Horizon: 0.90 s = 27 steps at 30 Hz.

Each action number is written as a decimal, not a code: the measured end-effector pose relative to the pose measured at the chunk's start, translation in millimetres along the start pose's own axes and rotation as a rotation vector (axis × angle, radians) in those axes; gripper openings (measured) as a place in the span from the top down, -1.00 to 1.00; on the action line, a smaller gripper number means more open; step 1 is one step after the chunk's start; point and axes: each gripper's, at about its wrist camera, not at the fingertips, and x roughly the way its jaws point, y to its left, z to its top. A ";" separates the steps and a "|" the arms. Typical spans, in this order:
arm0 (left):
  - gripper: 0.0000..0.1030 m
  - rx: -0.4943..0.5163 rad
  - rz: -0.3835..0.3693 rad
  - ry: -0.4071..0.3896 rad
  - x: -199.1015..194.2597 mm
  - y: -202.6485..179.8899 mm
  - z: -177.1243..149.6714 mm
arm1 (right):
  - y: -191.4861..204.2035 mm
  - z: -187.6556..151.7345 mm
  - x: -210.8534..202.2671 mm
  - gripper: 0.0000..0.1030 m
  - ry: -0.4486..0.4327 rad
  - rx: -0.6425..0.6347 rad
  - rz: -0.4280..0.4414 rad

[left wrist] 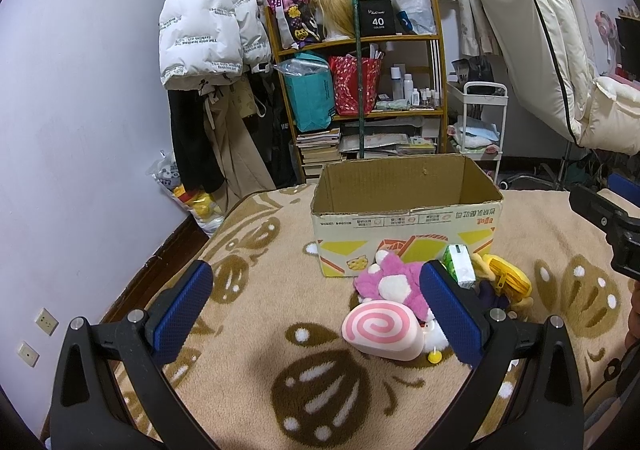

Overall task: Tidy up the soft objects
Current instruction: 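Reach the left gripper to the pink swirl cushion while the right gripper reaches the yellow-haired plush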

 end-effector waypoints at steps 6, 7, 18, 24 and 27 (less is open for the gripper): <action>-0.98 0.015 0.018 0.012 11.4 -8.6 6.2 | -0.7 -1.0 12.7 -1.00 0.020 0.021 0.032; -0.98 0.016 0.028 0.011 13.0 -9.1 6.6 | -0.2 -1.1 15.6 -1.00 0.028 0.022 0.036; -0.98 0.011 0.041 0.054 40.4 -18.7 19.6 | -8.6 2.0 44.8 -1.00 0.100 0.066 0.034; -0.98 0.033 0.046 0.106 60.8 -28.0 18.1 | -14.3 -1.1 66.3 -1.00 0.173 0.068 0.034; -0.98 0.034 0.028 0.146 71.9 -31.5 16.2 | -17.8 -4.9 73.4 -1.00 0.203 0.071 0.035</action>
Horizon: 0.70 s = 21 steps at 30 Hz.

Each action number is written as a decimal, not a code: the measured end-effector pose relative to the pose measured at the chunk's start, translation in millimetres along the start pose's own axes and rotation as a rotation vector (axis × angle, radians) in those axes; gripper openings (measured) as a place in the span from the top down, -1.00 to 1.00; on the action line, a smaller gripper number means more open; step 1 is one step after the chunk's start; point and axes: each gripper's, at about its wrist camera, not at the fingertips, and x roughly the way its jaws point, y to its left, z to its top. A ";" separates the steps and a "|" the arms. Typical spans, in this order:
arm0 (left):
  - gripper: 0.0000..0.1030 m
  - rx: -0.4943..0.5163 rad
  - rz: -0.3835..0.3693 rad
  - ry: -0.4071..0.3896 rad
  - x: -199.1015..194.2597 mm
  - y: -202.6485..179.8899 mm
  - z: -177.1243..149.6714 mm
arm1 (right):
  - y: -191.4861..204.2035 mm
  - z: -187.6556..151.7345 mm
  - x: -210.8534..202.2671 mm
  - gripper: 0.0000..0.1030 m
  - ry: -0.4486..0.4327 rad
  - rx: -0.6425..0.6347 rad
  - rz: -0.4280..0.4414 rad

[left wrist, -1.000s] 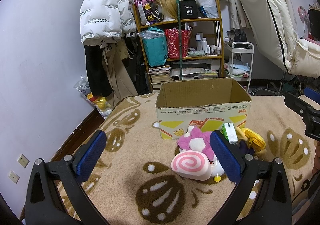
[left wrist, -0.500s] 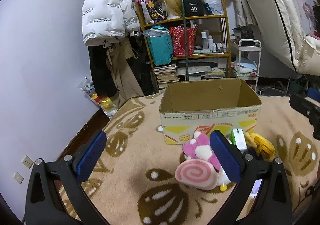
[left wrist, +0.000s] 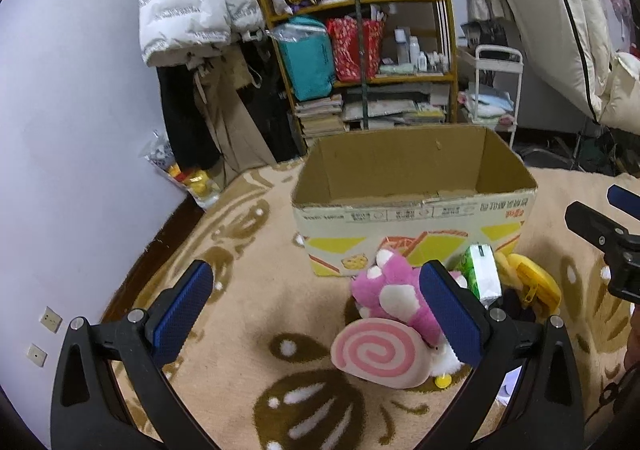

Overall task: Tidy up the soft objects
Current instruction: 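Reach the left gripper to the pink swirl cushion while the right gripper reaches the yellow-haired plush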

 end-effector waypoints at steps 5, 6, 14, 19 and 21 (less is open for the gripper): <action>-0.98 0.010 -0.054 0.081 17.2 -9.2 -4.5 | -6.0 -3.0 9.9 -1.00 0.041 0.008 0.000; -0.98 0.014 -0.063 0.094 19.8 -11.4 -6.0 | -7.1 -2.8 11.8 -1.00 0.048 0.009 0.000; -0.98 0.089 -0.121 0.224 38.9 -31.7 -21.4 | -9.8 -15.8 33.7 -1.00 0.148 0.008 0.001; -0.98 0.084 -0.127 0.304 54.6 -34.1 -26.5 | -7.3 -22.7 47.5 -1.00 0.207 -0.012 0.002; -0.98 0.076 -0.152 0.340 60.8 -32.8 -29.6 | -8.2 -25.0 51.4 -1.00 0.221 -0.007 0.009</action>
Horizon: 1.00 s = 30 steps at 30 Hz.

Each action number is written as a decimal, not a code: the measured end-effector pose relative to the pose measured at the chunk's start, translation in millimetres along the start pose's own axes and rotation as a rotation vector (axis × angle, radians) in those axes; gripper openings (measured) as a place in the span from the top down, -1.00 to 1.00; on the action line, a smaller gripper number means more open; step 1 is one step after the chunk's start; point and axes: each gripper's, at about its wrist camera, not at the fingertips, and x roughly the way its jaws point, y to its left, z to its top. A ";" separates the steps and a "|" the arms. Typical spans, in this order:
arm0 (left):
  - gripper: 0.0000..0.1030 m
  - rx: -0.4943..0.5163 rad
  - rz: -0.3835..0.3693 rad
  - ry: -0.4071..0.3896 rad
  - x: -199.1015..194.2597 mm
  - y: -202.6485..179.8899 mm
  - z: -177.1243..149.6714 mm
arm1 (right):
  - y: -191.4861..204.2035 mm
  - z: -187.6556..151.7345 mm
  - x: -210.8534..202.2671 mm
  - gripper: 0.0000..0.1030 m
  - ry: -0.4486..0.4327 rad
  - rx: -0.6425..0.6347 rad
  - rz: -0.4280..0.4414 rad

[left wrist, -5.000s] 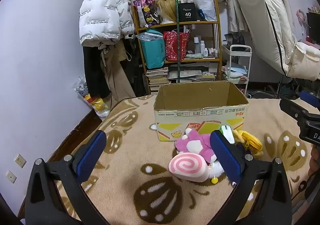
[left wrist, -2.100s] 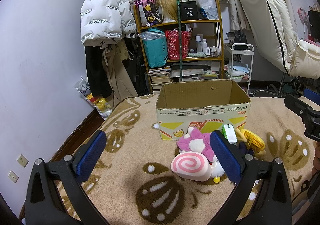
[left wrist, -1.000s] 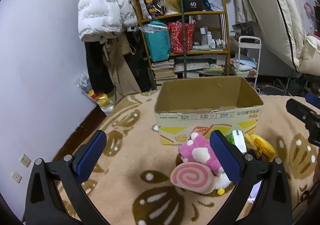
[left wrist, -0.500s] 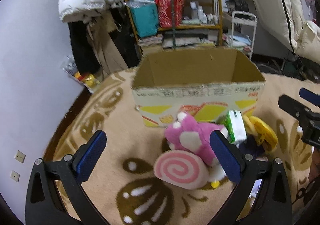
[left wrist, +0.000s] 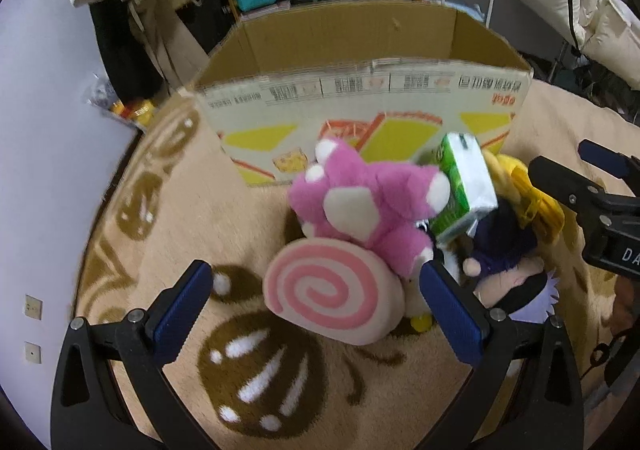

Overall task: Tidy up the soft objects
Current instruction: 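Reach the left gripper to the pink swirl cushion while the right gripper reaches the yellow-haired plush, then grasp the swirl cushion with the left gripper while the right gripper grasps the yellow-haired plush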

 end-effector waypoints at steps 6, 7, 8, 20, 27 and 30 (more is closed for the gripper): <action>-0.98 -0.002 -0.039 0.077 19.8 0.7 -0.3 | -5.3 -3.7 19.7 -1.00 0.067 0.067 0.080; -0.98 -0.001 -0.039 0.089 23.0 0.1 -0.1 | -6.1 -4.8 24.8 -0.99 0.088 0.077 0.090; -0.98 -0.001 -0.037 0.102 26.1 -0.4 0.2 | -6.9 -5.8 27.4 -0.92 0.098 0.081 0.093; -0.98 -0.093 -0.135 0.200 45.8 12.4 -1.7 | -9.6 -7.5 45.0 -0.56 0.169 0.106 0.114; -0.53 -0.149 -0.216 0.202 48.4 22.0 -4.1 | -3.2 -7.1 43.0 -0.42 0.175 0.059 0.095; -0.38 -0.152 -0.207 0.191 43.6 21.0 -5.7 | 4.3 -6.9 39.8 -0.25 0.167 0.018 0.083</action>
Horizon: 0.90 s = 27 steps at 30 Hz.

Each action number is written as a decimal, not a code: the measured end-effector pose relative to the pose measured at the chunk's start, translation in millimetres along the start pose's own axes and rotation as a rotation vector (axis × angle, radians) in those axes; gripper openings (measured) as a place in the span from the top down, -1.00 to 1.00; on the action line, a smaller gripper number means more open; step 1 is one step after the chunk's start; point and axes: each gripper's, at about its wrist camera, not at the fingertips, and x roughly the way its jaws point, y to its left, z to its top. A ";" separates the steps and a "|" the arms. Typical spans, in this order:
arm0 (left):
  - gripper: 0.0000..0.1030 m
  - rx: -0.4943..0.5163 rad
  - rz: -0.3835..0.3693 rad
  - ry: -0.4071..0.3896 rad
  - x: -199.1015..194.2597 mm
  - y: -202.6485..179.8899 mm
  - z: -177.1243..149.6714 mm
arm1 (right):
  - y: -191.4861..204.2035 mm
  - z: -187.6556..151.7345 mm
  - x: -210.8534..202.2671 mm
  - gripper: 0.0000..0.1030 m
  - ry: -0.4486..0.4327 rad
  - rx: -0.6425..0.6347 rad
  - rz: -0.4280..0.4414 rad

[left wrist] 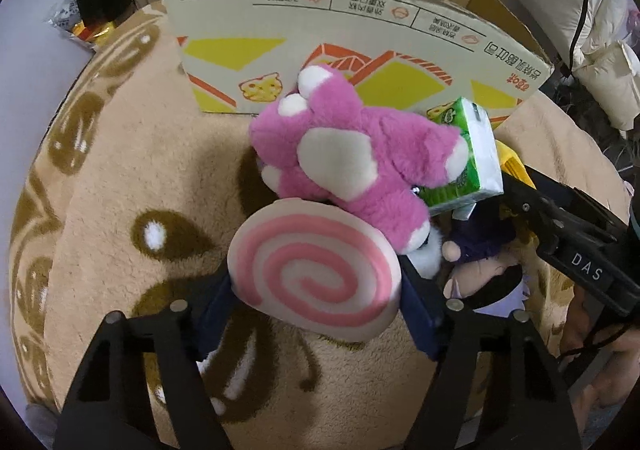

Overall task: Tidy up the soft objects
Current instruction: 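Grasp the swirl cushion with the left gripper while the right gripper grasps the yellow-haired plush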

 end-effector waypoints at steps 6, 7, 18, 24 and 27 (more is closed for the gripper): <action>-0.14 -0.003 0.024 -0.011 -9.6 -0.8 -8.7 | -0.8 1.0 -4.5 -0.14 -0.009 -0.006 -0.003; -0.13 0.002 0.029 -0.017 -11.7 -1.6 -9.6 | -1.3 0.5 -5.3 -0.14 -0.011 -0.001 -0.003; -0.14 0.023 0.095 -0.090 -43.3 -16.8 -26.1 | -5.5 -9.4 -30.1 -0.10 -0.073 0.023 -0.035; -0.13 0.022 0.110 -0.126 -56.3 -17.4 -28.8 | -5.2 -15.0 -60.9 -0.08 -0.156 0.042 -0.018; -0.13 0.011 0.126 -0.145 -62.9 -15.7 -31.9 | -3.3 -16.7 -74.5 -0.08 -0.195 0.049 -0.010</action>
